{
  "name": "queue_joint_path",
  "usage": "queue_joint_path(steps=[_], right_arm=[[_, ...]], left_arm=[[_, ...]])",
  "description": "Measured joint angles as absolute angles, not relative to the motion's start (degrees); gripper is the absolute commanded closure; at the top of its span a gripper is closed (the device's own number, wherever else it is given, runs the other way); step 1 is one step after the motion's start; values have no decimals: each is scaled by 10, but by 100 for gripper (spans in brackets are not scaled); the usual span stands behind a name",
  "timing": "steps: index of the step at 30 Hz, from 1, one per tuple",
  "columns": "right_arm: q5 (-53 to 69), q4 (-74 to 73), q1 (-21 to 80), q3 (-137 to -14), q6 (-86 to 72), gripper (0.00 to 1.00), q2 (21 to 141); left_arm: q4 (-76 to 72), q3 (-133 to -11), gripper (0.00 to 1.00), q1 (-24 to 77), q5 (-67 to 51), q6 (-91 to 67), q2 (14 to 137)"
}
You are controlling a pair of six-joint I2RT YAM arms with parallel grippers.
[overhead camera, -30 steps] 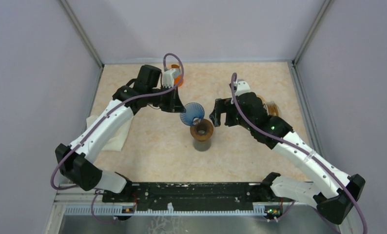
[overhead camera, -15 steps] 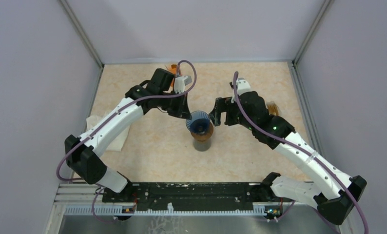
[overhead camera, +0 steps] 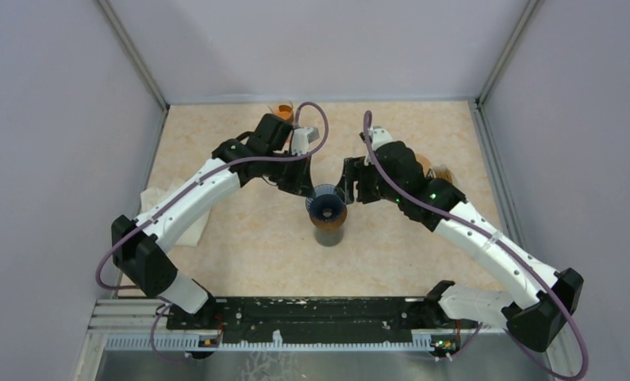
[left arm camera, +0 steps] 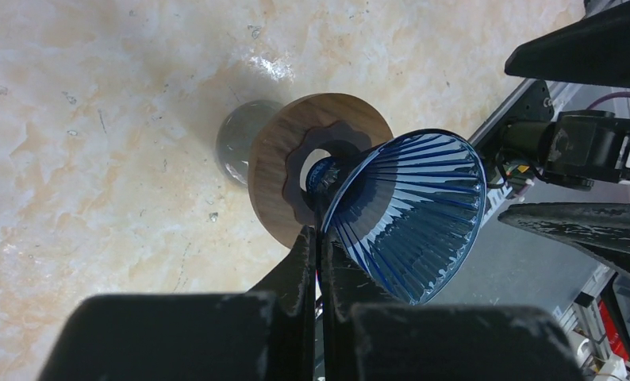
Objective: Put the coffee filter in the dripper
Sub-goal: Place the coffee dripper in the dripper holder.
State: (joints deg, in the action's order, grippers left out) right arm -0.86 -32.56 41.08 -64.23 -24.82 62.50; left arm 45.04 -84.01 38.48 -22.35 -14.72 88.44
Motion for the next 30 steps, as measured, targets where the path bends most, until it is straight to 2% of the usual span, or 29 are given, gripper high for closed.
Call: queue_joint_path(steps=[6,17,24,30], right_arm=[[13,-341,411,-650,-255,48,657],[44,-352,411,-650,-262,58,689],[48,-363,411,-650,-262,68,710],[45,-365,411,-650,-261,72,710]], left_arm=[[462,-846,100,390,-209,-143,896],[463,-848,100,400,-190,-143,902],[462,-847,100,402,-184,-143,902],[454,-846,100,403,-181,-145,902]])
